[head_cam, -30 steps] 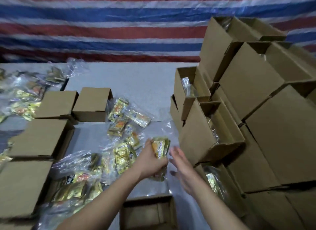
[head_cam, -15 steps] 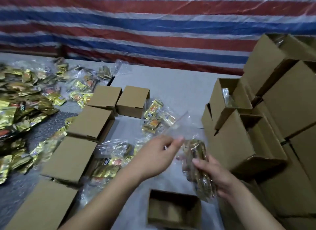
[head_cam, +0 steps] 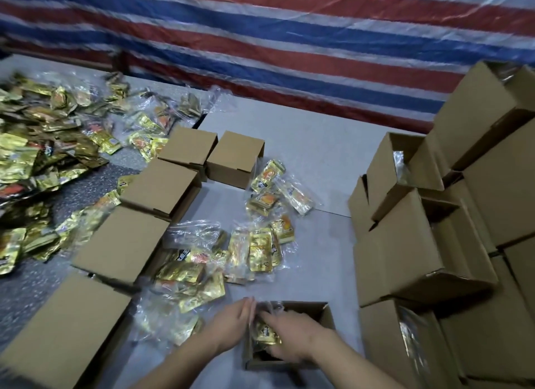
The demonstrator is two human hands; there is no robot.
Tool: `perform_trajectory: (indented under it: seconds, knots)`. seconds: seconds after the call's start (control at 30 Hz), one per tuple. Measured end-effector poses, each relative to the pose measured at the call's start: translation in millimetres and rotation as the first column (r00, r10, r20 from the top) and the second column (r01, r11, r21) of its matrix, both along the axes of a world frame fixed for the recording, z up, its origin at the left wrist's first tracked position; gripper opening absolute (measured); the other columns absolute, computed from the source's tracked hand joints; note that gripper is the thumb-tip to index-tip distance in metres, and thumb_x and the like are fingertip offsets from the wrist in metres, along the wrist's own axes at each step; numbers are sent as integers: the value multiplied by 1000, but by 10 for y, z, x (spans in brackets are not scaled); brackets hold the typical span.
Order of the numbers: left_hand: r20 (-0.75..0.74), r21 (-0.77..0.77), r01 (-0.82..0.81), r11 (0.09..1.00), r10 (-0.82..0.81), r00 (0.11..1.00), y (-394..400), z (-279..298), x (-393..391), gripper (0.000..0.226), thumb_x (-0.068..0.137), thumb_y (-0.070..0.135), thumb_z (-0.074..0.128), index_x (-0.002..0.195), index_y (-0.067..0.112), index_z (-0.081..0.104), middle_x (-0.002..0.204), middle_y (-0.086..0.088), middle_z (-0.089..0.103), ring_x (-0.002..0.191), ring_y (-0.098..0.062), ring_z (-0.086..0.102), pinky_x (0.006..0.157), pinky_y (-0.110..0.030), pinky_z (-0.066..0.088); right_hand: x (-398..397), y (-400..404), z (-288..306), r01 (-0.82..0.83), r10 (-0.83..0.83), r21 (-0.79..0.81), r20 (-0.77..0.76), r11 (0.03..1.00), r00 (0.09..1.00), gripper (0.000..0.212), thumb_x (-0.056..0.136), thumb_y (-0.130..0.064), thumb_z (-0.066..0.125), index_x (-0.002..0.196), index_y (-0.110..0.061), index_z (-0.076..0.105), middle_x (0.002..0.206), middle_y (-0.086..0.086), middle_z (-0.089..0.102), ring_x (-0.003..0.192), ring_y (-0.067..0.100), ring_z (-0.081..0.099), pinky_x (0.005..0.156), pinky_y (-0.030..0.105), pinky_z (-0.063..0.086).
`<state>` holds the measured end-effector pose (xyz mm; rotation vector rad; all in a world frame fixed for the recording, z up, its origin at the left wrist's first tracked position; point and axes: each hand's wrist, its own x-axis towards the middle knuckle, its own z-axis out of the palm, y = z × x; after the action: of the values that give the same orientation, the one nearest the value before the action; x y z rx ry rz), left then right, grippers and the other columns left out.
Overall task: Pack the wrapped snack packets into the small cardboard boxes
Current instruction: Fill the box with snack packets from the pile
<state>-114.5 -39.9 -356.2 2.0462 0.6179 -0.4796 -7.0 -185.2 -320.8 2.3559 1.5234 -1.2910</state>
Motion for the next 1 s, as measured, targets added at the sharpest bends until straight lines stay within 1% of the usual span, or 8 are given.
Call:
perform_trajectory:
  seconds: [0.07, 0.13, 0.23, 0.33, 0.53, 0.7, 0.83, 1.0]
  knots:
    - [54, -5, -7, 1000, 8, 999, 47, -1, 7, 49, 107, 41, 20, 118, 27, 66, 122, 7, 66, 115, -10, 59, 103, -25, 41, 37, 60, -90, 13, -13, -10, -40, 1000, 999, 76, 91, -37, 60, 153, -40, 16, 152, 11, 41, 129, 38, 47, 106, 45, 42]
    - [62, 13, 5, 1000, -5, 998, 78, 12, 0, 45, 107, 42, 23, 116, 26, 63, 116, 6, 67, 108, -10, 59, 97, -26, 43, 91, 62, -206, -21, 20, -62, -19, 998, 1000, 66, 92, -33, 64, 149, -35, 30, 151, 10, 42, 132, 36, 46, 108, 44, 41]
    - [74, 68, 62, 996, -67, 995, 8, 5, 26, 37, 107, 42, 27, 109, 24, 59, 102, 5, 64, 92, -5, 57, 81, -21, 40, 88, -25, -396, -72, 90, -266, 55, 961, 994, 60, 95, -25, 62, 149, -32, 36, 156, 12, 32, 141, 37, 35, 115, 48, 30]
    - [129, 105, 75, 992, -89, 988, -72, -8, 69, 34, 106, 39, 29, 102, 23, 59, 87, 10, 59, 72, 4, 50, 66, -7, 34, 22, -120, -380, 51, -52, -266, 4, 963, 999, 58, 95, -34, 57, 149, -38, 36, 161, 5, 24, 147, 31, 24, 119, 50, 18]
    - [142, 36, 70, 997, -74, 987, -57, 8, 207, 35, 107, 34, 31, 99, 17, 59, 91, 2, 60, 84, -8, 54, 74, -21, 39, 97, -366, -209, 336, -351, -135, -101, 932, 931, 39, 95, -38, 50, 131, -27, 60, 139, 1, 58, 125, 20, 55, 94, 21, 39]
    - [128, 53, 96, 994, -102, 987, -59, 1, 239, 34, 107, 37, 31, 96, 20, 59, 89, 5, 61, 80, -1, 54, 68, -9, 36, 83, -249, -313, 379, -420, -244, -145, 893, 896, 56, 98, -47, 41, 151, -32, 36, 156, 2, 39, 141, 21, 39, 115, 31, 30]
    - [119, 34, 107, 994, -110, 987, -50, 16, 230, 34, 107, 37, 30, 99, 21, 59, 88, 8, 60, 79, 5, 53, 69, -5, 36, 126, -174, -299, 480, -529, -282, -132, 831, 838, 61, 101, -54, 31, 141, -12, 52, 146, 12, 50, 134, 25, 47, 108, 32, 37]
    - [98, 31, 75, 997, -78, 992, 130, 64, 471, 37, 106, 38, 33, 105, 19, 65, 102, 6, 64, 98, -9, 58, 79, -9, 41, 244, -366, -19, 516, -550, -198, -214, 833, 807, 42, 99, -48, 44, 125, -23, 66, 134, 0, 61, 120, 10, 54, 99, 25, 41]
